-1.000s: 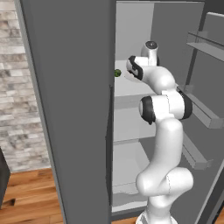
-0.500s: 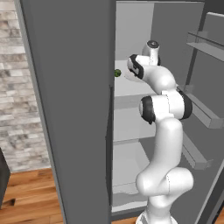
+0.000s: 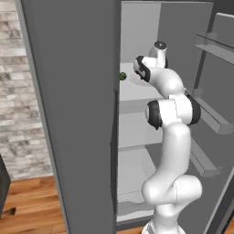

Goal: Retrieve the chicken drumstick from the fridge and place it on the cutting board.

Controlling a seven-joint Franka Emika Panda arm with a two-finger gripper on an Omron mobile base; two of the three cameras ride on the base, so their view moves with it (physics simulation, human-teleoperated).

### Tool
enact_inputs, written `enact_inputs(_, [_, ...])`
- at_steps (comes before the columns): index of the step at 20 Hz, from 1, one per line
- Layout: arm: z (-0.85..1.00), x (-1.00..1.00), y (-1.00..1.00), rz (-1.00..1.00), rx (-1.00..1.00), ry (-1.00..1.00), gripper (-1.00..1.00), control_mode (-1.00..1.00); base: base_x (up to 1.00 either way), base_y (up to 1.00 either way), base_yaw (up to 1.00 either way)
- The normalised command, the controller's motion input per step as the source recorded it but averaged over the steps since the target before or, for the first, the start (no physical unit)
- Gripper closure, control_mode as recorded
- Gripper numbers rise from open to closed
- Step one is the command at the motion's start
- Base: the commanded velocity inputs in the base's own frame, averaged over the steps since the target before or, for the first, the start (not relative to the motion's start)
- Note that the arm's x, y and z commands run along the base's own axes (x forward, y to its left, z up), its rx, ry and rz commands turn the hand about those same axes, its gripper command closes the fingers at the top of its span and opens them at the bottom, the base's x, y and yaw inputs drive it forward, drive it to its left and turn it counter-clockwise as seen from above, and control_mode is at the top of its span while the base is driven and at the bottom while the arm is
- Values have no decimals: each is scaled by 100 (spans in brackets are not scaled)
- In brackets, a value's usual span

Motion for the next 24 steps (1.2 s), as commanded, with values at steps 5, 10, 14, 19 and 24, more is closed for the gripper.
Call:
enact_inputs(5, [5,-8,1,0,0,-22,100,-100,0,0,0])
enact_inputs(10, [4,-21,0,-1,0,-59,100,-100,0,0,0])
enact_inputs(14, [-1,0,0,0,0,-13,100,-100,0,0,0])
enact_inputs(19, [4,-24,0,0,0,-3,100,-100,0,0,0])
enact_inputs(24, [51,-80,0,0,0,-2,100,-100,0,0,0])
